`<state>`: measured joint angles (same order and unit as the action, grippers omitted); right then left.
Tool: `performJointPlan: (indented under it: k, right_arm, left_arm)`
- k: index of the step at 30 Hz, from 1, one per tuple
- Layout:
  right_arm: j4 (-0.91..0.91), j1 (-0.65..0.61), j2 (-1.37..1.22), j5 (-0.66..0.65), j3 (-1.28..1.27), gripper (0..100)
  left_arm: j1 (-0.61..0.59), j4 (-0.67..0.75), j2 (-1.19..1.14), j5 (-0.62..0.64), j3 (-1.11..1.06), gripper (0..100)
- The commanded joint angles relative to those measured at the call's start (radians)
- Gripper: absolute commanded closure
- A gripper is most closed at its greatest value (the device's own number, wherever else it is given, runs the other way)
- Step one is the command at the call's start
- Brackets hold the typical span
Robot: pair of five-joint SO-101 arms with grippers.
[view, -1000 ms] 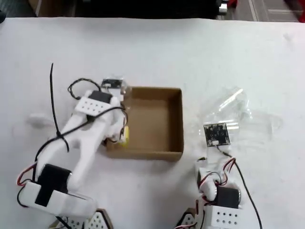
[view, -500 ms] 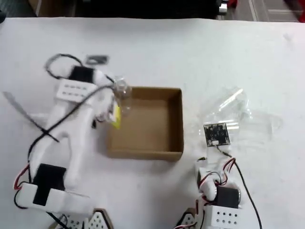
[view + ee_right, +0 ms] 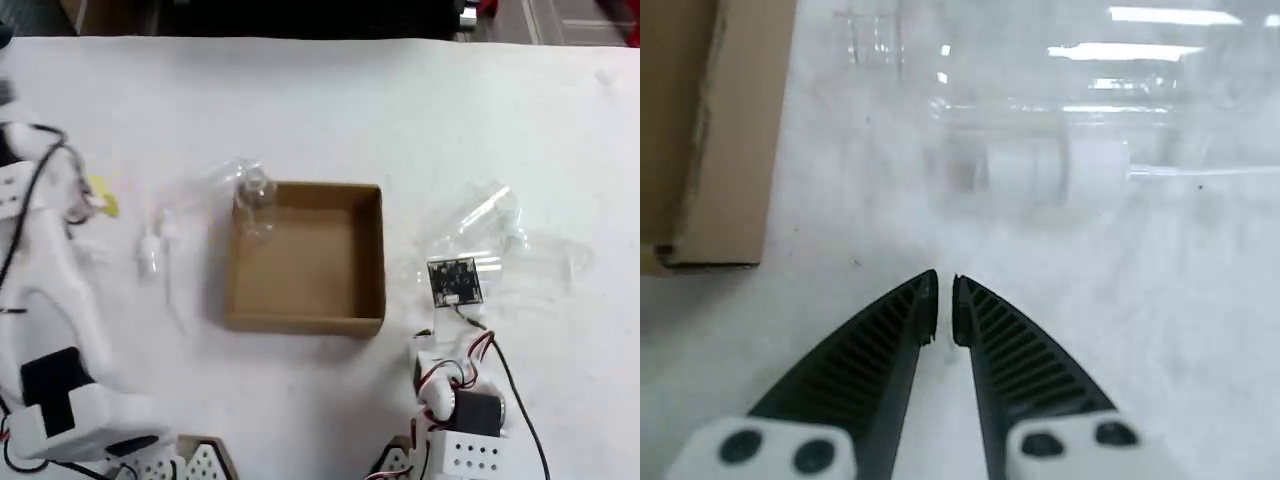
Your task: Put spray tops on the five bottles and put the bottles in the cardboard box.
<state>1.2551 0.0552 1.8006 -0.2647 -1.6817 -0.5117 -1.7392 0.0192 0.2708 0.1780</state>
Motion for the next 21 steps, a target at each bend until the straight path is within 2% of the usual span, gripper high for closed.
performJointPlan:
  k: [1,4,8,14,21]
  right_arm:
    - [0.007,0.012,-0.001,-0.011,-0.009,98.2]
    - [0.007,0.012,-0.001,-0.011,-0.009,98.2]
    - [0.007,0.012,-0.001,-0.011,-0.009,98.2]
    - [0.007,0.012,-0.001,-0.011,-0.009,98.2]
    - [0.007,0.012,-0.001,-0.011,-0.009,98.2]
  left_arm:
    - [-0.105,0.083,0.019,0.043,0.034,78]
    - [-0.139,0.164,-0.053,0.101,-0.012,78]
    - [-0.142,0.293,-0.22,0.11,-0.072,78]
    - [-0.147,0.278,-0.409,0.12,0.017,79]
    - [-0.219,0.278,-0.526,0.318,0.1,79]
